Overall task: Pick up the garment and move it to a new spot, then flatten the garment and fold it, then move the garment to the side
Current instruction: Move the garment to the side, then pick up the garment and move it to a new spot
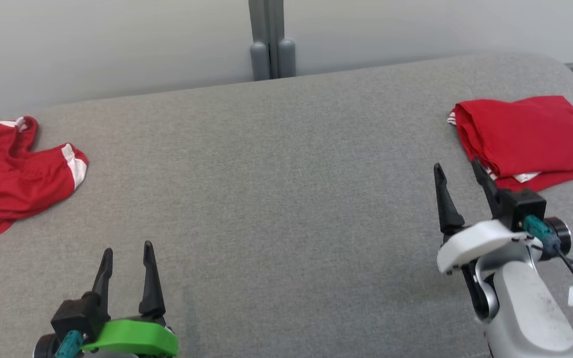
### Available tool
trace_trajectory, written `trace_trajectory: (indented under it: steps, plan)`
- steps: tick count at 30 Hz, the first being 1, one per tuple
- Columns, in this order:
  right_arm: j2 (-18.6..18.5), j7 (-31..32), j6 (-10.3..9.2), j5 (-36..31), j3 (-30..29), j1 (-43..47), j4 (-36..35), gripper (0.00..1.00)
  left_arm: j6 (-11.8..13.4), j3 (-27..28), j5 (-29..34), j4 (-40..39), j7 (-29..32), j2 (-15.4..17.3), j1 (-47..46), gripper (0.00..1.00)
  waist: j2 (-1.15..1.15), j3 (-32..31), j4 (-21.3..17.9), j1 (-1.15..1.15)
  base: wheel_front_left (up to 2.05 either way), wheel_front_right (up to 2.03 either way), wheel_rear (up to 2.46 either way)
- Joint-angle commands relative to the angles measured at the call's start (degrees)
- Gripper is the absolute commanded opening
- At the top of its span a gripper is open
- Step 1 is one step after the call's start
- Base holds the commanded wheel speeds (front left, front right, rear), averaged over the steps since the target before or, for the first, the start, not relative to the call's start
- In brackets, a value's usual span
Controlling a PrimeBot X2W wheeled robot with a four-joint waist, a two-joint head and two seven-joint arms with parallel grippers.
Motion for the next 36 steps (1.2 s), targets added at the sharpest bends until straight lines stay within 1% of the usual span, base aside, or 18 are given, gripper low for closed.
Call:
trace_trajectory:
  steps: [1, 3, 6, 7, 11, 30, 33, 36]
  plan:
    - [0.1, -0.1, -0.10, 1.0, 0.1, 2.8, -2.1, 1.00, 0.0, 0.2, 0.2, 0.0, -0.2, -0.1, 1.3, 1.00, 0.00, -2.5, 2.6, 0.00, 0.00, 0.00, 0.00]
    - [0.5, 0.0, -0.10, 1.1, 0.1, 5.9, -4.8, 1.00, 0.2, 0.3, 0.1, -0.2, -0.2, -0.2, 2.3, 1.00, 0.00, -2.7, 2.9, 0.00, 0.00, 0.00, 0.00]
    - [0.7, 0.3, -0.10, 2.7, -0.1, 9.5, -7.9, 1.00, 0.6, 0.3, 0.1, -0.2, -0.2, -0.3, 3.3, 1.00, 0.00, -2.8, 3.2, 0.00, 0.00, 0.00, 0.00]
    - [0.8, 0.3, -0.10, 4.2, 0.6, 10.6, -8.8, 1.00, 0.8, 0.3, 0.3, -0.2, -0.2, -0.3, 3.6, 1.00, 0.00, -2.9, 3.3, 0.00, 0.00, 0.00, 0.00]
    - [0.7, 0.4, -0.10, 6.1, 1.9, 12.9, -10.6, 1.00, 1.2, -0.1, 0.6, 0.4, -0.2, -0.4, 3.8, 1.00, 0.00, -2.7, 3.5, 0.00, 0.00, 0.00, 0.00]
    - [0.8, 0.9, -0.10, 5.4, 1.6, 15.3, -12.3, 1.00, 0.7, -0.2, 0.0, 0.7, -0.2, -0.5, 3.0, 1.00, 0.00, -2.4, 3.7, 0.00, 0.00, 0.00, 0.00]
    - [0.8, 1.0, -0.10, 5.3, 1.4, 15.4, -12.5, 1.00, 0.7, -0.3, 0.1, 0.8, -0.2, -0.5, 2.7, 1.00, 0.00, -2.2, 4.5, 0.00, 0.00, 0.00, 0.00]
    - [0.8, 1.0, -0.10, 5.5, 1.4, 15.3, -12.7, 1.00, 0.5, -0.4, 0.1, 0.8, -0.2, -0.5, 2.2, 1.00, 0.00, -1.9, 6.1, 0.00, 0.00, 0.00, 0.00]
